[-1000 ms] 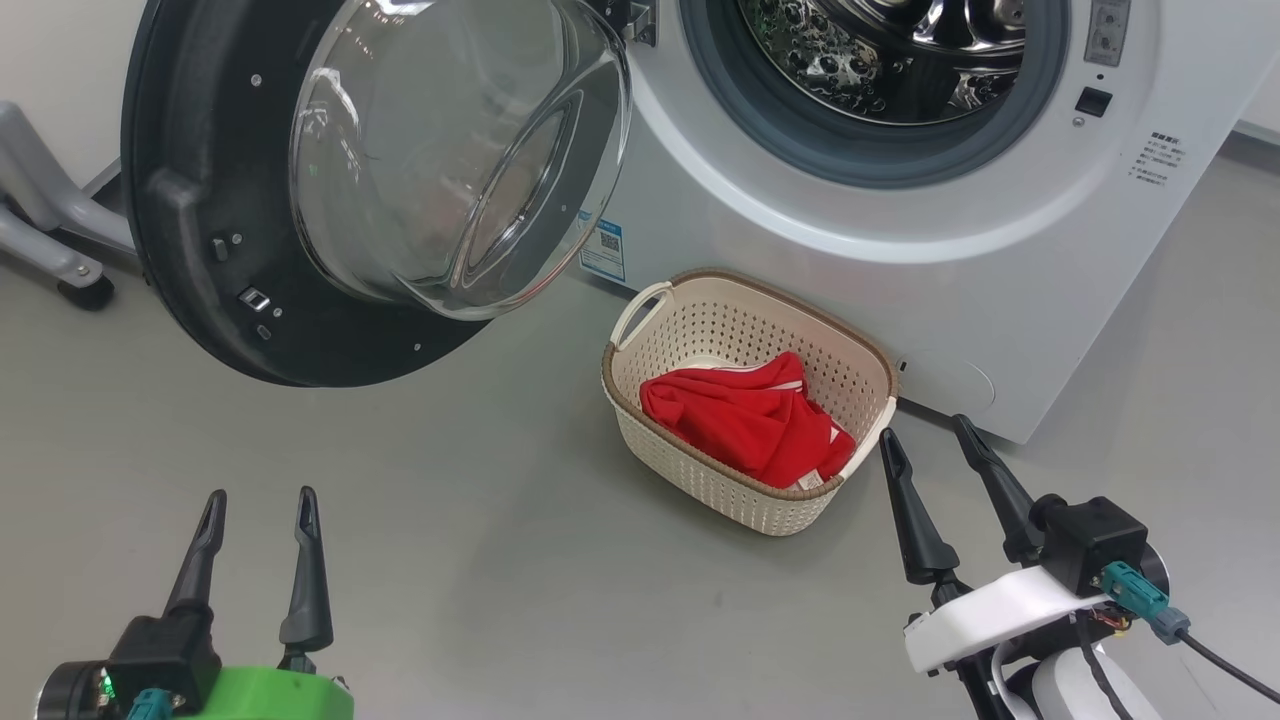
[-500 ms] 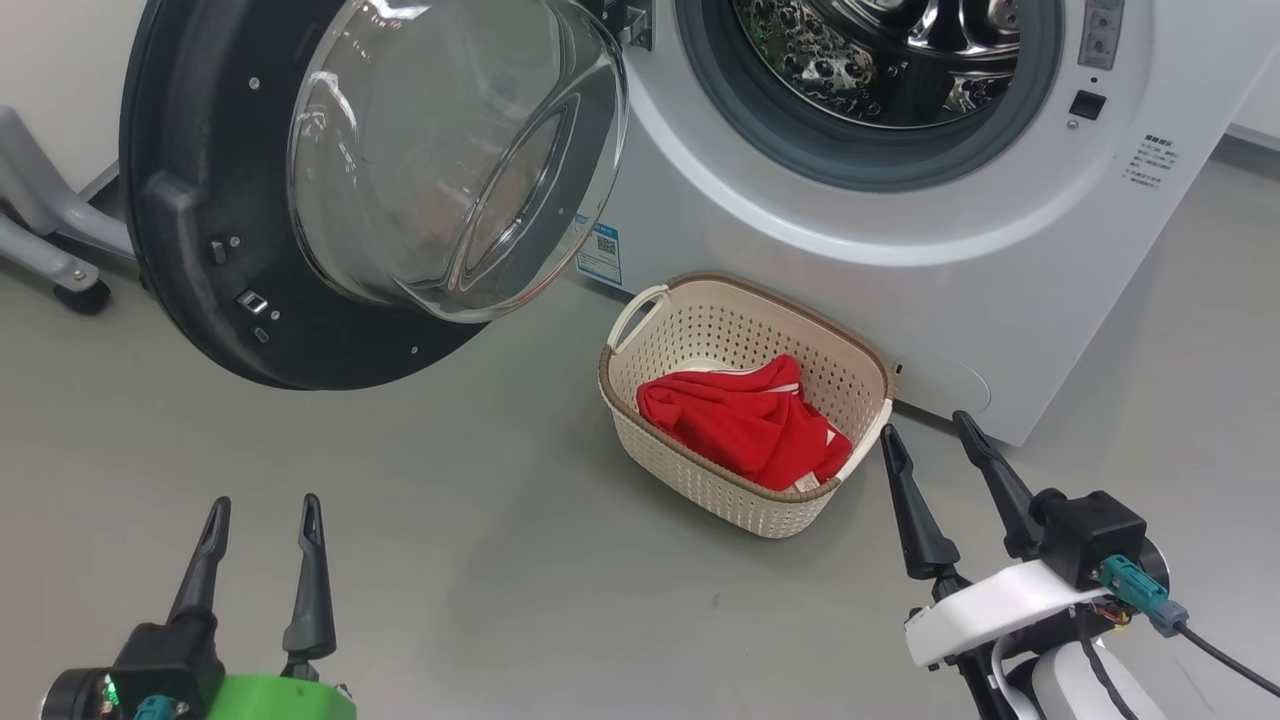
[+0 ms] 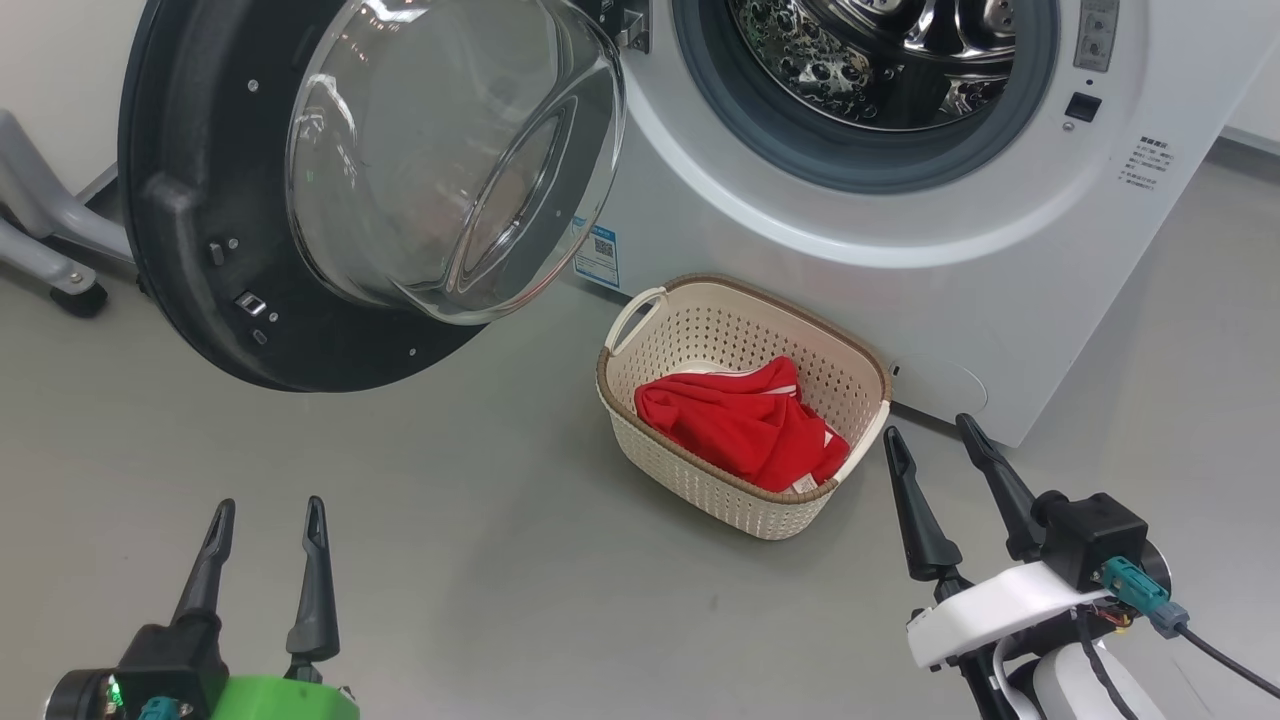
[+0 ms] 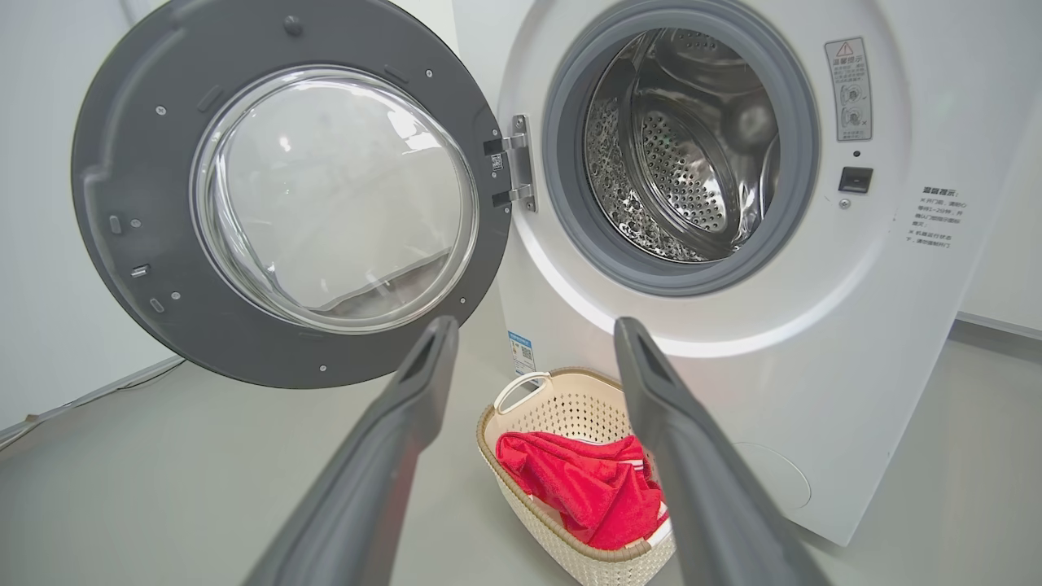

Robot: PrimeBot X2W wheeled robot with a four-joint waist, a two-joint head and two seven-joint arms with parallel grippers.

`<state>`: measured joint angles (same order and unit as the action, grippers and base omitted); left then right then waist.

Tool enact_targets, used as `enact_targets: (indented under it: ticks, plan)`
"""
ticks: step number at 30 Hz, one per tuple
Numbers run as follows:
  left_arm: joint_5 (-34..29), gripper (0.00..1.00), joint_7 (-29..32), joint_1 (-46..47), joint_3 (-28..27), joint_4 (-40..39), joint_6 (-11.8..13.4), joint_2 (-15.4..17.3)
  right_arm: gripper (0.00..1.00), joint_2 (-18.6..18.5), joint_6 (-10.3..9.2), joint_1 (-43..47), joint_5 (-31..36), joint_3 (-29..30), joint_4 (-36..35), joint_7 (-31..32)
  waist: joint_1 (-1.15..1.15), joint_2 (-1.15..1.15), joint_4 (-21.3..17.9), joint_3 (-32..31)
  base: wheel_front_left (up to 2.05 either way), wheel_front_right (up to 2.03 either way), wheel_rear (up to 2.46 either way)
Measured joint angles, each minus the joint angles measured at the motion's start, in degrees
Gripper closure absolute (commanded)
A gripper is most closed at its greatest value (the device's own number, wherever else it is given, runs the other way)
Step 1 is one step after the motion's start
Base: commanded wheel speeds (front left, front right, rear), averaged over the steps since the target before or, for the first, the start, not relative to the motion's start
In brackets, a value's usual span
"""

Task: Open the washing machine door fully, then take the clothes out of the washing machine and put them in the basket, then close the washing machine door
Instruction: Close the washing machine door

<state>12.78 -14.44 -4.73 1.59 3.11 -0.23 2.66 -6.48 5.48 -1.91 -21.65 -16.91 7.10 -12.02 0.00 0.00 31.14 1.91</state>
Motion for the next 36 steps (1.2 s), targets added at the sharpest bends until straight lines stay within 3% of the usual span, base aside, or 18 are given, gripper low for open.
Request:
enact_targets:
  ticks: [22,23,24,25,36]
  plan:
    - [0.0,0.00,0.0,0.0,-0.2,-0.2,0.0,0.0,0.00,0.1,-0.03,0.0,0.0,0.2,0.4,-0.5,0.00,0.00,0.1,0.2,0.00,0.00,0.00]
    - [0.0,0.26,0.0,0.0,-0.2,-0.2,0.0,0.0,0.00,0.1,-0.05,0.0,0.0,0.2,0.4,-0.5,0.00,0.00,0.1,0.2,0.00,0.00,0.00]
    - [0.0,0.67,0.0,0.0,-0.2,-0.3,0.0,0.0,0.00,0.1,-0.07,0.0,0.0,0.2,0.4,-0.5,0.00,0.00,0.1,0.2,0.00,0.00,0.00]
    - [0.0,1.00,0.0,0.0,-0.2,-0.3,0.0,0.0,0.00,0.1,-0.07,0.0,0.0,0.3,0.4,-0.5,0.00,0.00,0.1,0.3,0.00,0.00,0.00]
    - [0.4,1.00,0.0,1.5,-2.4,-4.5,-1.8,2.6,0.00,-1.0,-1.57,0.2,0.4,0.7,-2.0,-0.3,0.00,0.00,0.1,3.0,0.00,0.00,0.00]
